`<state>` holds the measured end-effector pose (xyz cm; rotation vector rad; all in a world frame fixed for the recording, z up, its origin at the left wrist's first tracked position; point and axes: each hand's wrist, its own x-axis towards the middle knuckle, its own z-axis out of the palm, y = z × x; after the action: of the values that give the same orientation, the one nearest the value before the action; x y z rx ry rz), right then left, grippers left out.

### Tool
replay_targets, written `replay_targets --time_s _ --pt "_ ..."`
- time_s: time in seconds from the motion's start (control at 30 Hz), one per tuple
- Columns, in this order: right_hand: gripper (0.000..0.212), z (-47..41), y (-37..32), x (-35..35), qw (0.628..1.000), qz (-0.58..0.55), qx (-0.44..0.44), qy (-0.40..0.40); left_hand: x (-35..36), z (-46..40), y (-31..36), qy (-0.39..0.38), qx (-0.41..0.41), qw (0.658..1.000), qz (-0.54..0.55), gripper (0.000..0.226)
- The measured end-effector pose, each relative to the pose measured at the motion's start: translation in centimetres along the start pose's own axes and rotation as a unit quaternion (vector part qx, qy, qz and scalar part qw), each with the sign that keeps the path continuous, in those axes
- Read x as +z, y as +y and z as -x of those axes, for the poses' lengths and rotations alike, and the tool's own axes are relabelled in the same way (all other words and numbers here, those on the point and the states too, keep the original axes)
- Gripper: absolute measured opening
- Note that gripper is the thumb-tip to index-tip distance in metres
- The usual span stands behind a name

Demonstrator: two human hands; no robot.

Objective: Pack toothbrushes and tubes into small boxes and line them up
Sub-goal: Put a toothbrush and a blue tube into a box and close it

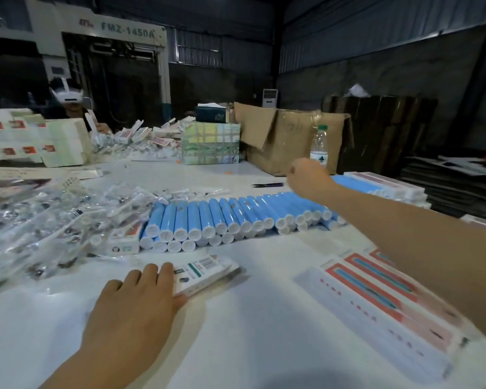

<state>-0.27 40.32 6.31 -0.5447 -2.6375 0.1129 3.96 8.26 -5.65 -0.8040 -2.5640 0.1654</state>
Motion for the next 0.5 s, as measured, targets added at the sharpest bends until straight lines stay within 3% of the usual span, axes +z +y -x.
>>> replay_targets --time_s 0.13,0.2,0.27,0.37,0.5 --pt "0.027 -4.5 7.0 1.5 0.977 0.2 0.077 -0.007 -1.3 -0.5 0.0 -0.029 -0.075 0.997 0.007 0.054" --pt "0.027 -5.8 9.3 2.8 0.961 0.253 0.105 -0.03 0.3 -0.8 -0.1 0.038 -0.034 0.999 0.019 0.05" --pt "0.022 -6.6 10.7 3.9 0.952 0.28 0.097 -0.081 1.2 -0.9 -0.2 0.09 -0.007 0.996 0.018 0.044" --pt "0.016 -7.7 11.7 4.9 0.948 0.284 0.103 -0.095 1.8 -1.2 -0.1 0.118 -0.001 0.993 0.024 0.081" --pt "0.023 -8.7 12.2 4.9 0.953 0.255 0.121 -0.113 1.7 -1.4 0.1 0.107 0.005 0.994 0.015 0.083"
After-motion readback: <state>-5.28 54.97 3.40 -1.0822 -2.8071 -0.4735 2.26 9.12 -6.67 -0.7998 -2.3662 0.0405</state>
